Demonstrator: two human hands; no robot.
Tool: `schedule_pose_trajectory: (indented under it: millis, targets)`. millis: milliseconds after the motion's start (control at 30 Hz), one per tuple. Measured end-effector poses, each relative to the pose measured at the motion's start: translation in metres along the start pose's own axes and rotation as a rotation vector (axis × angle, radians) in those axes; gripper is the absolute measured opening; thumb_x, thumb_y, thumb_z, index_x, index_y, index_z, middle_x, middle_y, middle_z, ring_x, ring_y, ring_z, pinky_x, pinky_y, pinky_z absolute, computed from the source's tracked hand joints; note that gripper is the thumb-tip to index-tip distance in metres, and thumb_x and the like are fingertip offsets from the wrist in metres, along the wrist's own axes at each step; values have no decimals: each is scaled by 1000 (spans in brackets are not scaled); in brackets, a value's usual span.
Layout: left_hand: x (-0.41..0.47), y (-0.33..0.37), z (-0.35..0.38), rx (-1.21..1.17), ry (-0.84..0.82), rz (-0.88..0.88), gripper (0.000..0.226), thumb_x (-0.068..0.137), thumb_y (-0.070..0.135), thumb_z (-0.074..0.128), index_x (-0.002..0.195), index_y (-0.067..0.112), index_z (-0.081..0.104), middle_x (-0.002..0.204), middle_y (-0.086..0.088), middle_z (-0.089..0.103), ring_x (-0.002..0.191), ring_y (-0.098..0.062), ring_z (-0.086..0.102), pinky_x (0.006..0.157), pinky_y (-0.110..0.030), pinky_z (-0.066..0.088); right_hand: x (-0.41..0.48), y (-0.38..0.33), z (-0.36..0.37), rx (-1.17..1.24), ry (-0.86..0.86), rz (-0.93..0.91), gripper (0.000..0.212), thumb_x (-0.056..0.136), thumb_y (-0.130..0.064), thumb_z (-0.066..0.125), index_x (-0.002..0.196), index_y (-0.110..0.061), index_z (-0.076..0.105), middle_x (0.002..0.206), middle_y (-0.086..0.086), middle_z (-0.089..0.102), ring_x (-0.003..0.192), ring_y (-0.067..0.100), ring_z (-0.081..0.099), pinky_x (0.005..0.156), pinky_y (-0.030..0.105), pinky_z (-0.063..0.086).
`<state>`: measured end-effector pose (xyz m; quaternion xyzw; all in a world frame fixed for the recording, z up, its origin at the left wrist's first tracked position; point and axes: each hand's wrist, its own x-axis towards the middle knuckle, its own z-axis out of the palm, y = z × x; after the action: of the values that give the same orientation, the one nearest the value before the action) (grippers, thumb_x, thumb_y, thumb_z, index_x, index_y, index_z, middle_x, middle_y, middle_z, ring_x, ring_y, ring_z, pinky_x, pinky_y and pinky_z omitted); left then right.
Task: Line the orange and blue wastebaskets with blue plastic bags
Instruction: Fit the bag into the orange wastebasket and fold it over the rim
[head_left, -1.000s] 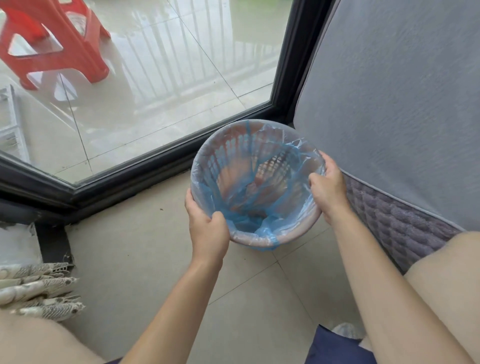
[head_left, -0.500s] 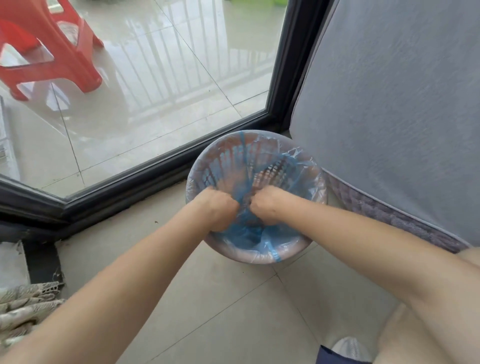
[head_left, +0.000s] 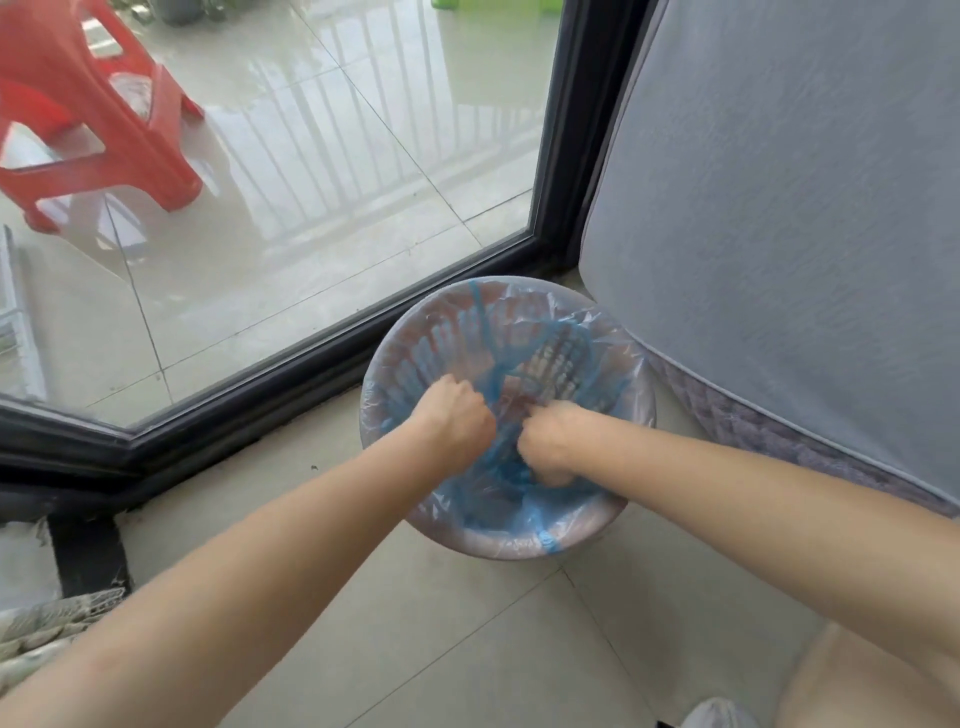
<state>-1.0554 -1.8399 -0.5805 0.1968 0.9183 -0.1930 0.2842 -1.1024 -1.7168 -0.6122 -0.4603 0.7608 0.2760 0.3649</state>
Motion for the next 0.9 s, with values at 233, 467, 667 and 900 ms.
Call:
schedule_pose_trajectory:
  millis: [233, 467, 667, 900]
  targets:
    - [62, -2, 47, 290, -305, -13, 53, 99, 40, 37, 146, 17, 37, 150, -9, 38, 145, -30, 20, 113, -49, 17, -14, -16, -5, 26, -316, 113, 70, 98, -63, 28, 154, -20, 29, 160, 6, 26, 148, 34, 20, 118, 52, 16]
    - [56, -6, 60, 432, -472, -16, 70, 100, 55, 29, 155, 16, 11, 164, -8, 6, 150, -31, -4, 118, -55, -7, 6, -3, 3, 104, -453, 197, 99, 81, -85, 35, 157, -27, 12, 163, -2, 17, 151, 28, 9, 120, 45, 7]
    - [17, -15, 12, -326, 14, -93, 57, 91, 62, 43, 133, 25, 50, 119, -3, 67, 110, -26, 61, 94, -37, 42, -20, 6, -14, 391, -77, 38, 61, 94, -57, 46, 133, -12, 56, 137, 11, 55, 125, 31, 52, 104, 40, 43]
    - [-65, 15, 30, -659, 861, -552, 41, 92, 40, 49, 121, 14, 63, 126, -8, 63, 128, -29, 52, 106, -48, 37, -78, 5, 15, 666, 1050, 254, 38, 94, -29, 52, 129, -16, 63, 139, 6, 56, 137, 23, 41, 116, 44, 31]
